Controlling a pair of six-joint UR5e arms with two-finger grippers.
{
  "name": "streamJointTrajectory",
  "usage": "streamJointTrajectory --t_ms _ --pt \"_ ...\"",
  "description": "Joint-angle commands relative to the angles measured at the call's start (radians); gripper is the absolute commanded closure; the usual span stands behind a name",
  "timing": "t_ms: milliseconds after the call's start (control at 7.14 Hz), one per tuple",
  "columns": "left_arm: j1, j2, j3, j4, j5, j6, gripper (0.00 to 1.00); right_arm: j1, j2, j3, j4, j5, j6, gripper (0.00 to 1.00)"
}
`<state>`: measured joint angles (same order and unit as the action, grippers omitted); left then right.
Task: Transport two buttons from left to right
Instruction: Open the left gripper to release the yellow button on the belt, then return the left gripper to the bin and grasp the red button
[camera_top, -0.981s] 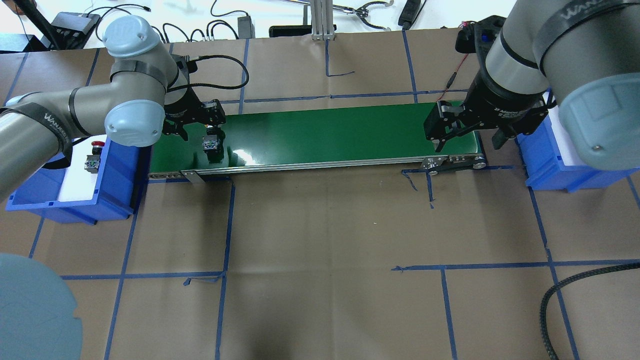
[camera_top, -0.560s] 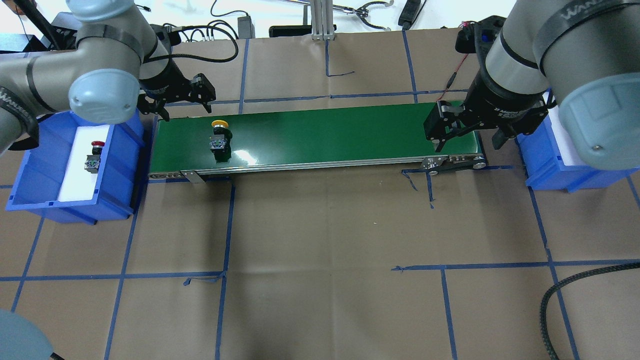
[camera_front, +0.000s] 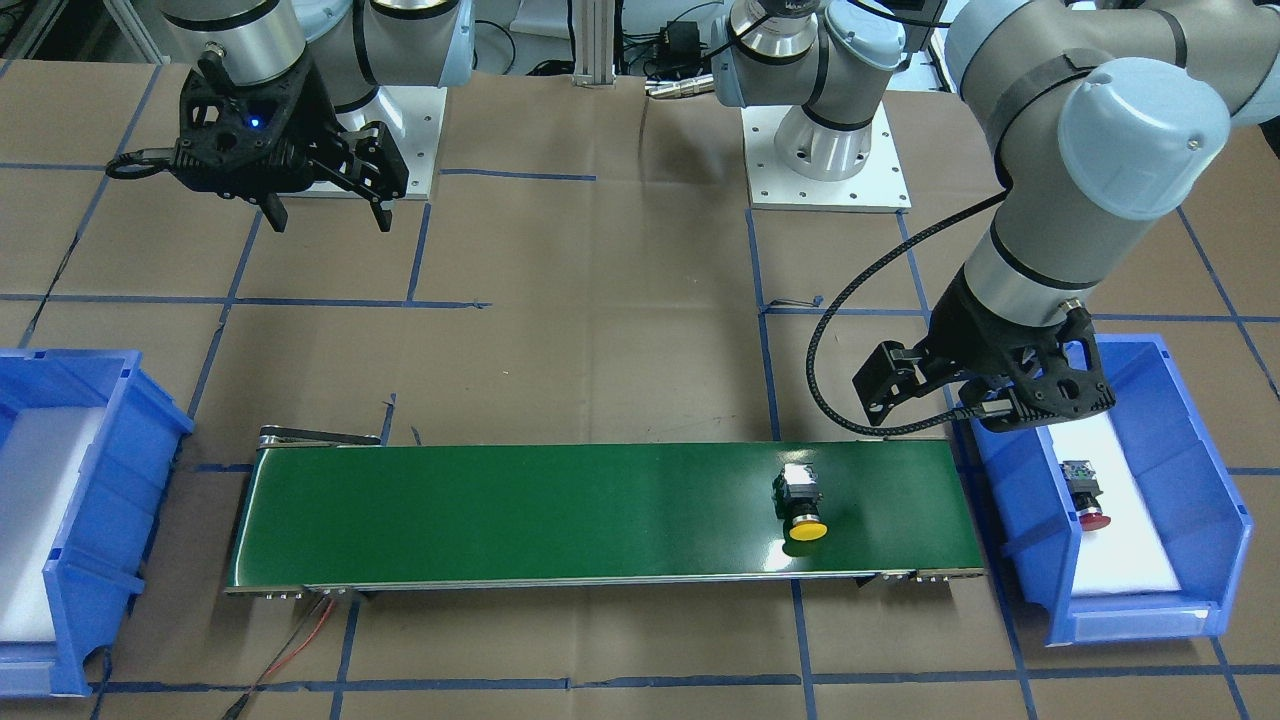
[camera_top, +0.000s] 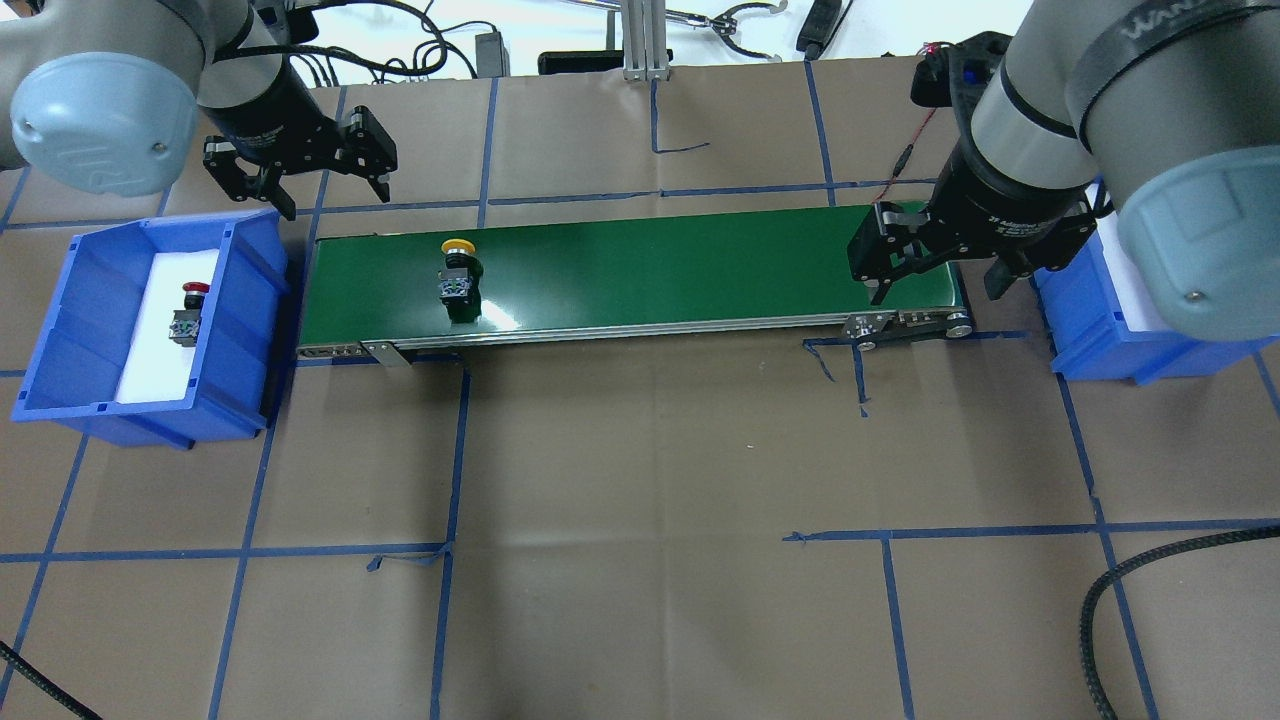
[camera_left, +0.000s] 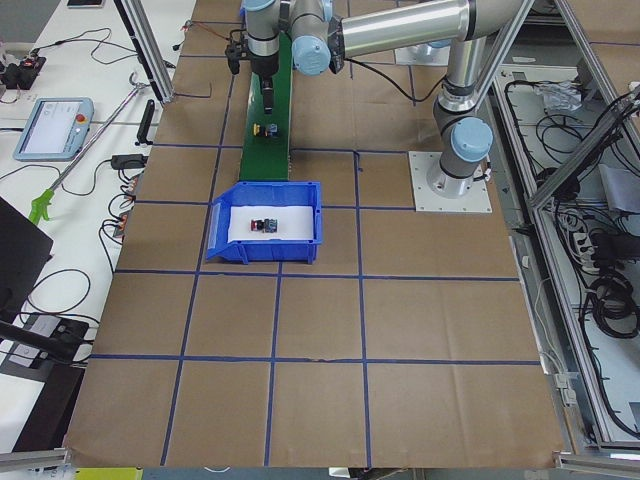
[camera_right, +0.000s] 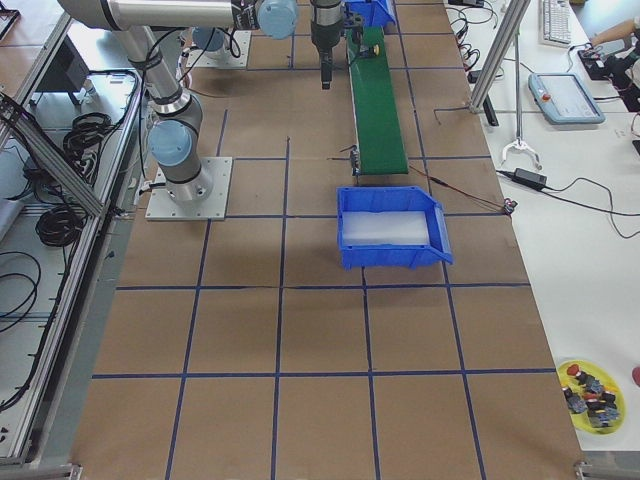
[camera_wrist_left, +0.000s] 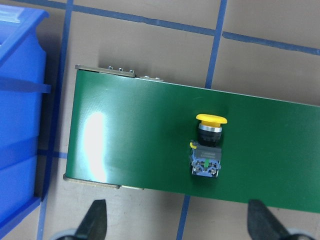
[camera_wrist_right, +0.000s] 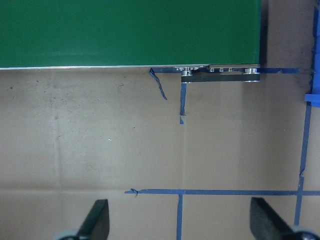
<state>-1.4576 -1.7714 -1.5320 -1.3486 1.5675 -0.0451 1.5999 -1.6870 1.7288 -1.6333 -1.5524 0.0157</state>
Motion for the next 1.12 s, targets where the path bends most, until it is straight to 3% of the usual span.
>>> streamJointTrajectory --t_ms 0,700,981 --pt "0.115 0.001 0.021 -0.029 0.003 0.144 0.0 0.0 0.012 -0.002 0.006 0.0 0.001 0.0" --pt "0.417 -0.031 0.009 -0.02 0.005 0.52 0.0 0.0 0.015 -0.002 0.006 0.0 0.003 0.0" --pt "0.445 -0.081 -0.017 0.035 -0.004 0.548 0.0 0.0 0.015 -0.002 0.006 0.0 0.004 0.0"
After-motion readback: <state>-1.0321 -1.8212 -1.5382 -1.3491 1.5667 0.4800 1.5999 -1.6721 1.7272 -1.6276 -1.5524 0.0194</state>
